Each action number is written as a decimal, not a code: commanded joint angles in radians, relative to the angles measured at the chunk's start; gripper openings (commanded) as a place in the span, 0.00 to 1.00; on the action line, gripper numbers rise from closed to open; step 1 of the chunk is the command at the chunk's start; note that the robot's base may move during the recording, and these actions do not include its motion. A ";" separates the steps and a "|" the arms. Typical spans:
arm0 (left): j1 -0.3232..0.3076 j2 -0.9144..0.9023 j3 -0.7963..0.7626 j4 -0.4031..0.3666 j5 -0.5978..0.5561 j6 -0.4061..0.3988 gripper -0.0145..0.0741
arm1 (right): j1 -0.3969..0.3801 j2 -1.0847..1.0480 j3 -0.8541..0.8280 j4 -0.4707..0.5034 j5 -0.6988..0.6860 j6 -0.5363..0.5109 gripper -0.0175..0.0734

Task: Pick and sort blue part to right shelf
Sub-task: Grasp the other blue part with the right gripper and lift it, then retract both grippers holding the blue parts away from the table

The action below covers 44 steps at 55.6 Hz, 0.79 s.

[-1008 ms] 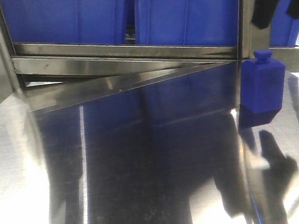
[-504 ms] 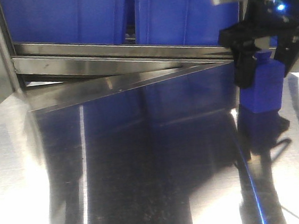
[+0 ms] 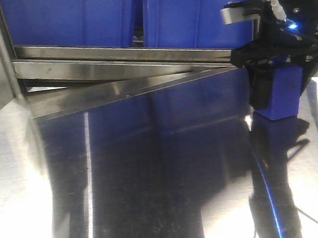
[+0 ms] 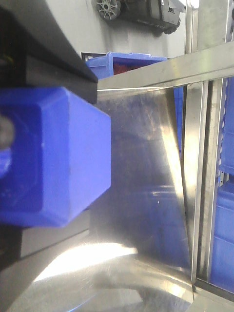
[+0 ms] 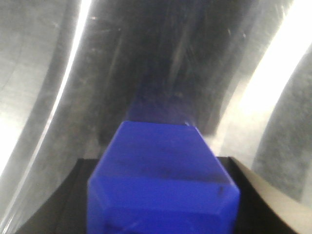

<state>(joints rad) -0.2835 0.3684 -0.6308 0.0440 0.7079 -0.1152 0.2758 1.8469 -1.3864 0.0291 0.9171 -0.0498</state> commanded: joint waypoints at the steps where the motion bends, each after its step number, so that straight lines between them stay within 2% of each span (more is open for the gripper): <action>1: -0.005 0.009 -0.029 -0.003 -0.082 -0.003 0.44 | -0.006 -0.112 -0.026 0.006 0.004 -0.011 0.44; 13: -0.005 -0.013 -0.029 0.013 -0.061 -0.003 0.44 | -0.006 -0.334 0.088 0.010 -0.026 0.030 0.44; 24: -0.005 -0.085 -0.027 0.050 -0.027 -0.003 0.44 | -0.006 -0.638 0.329 0.010 -0.132 0.042 0.44; 44: -0.005 -0.263 0.055 0.052 -0.011 -0.003 0.44 | -0.006 -1.254 0.721 0.010 -0.291 0.042 0.44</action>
<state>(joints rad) -0.2835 0.1201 -0.5682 0.0880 0.7766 -0.1152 0.2758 0.7218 -0.6989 0.0345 0.7247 -0.0087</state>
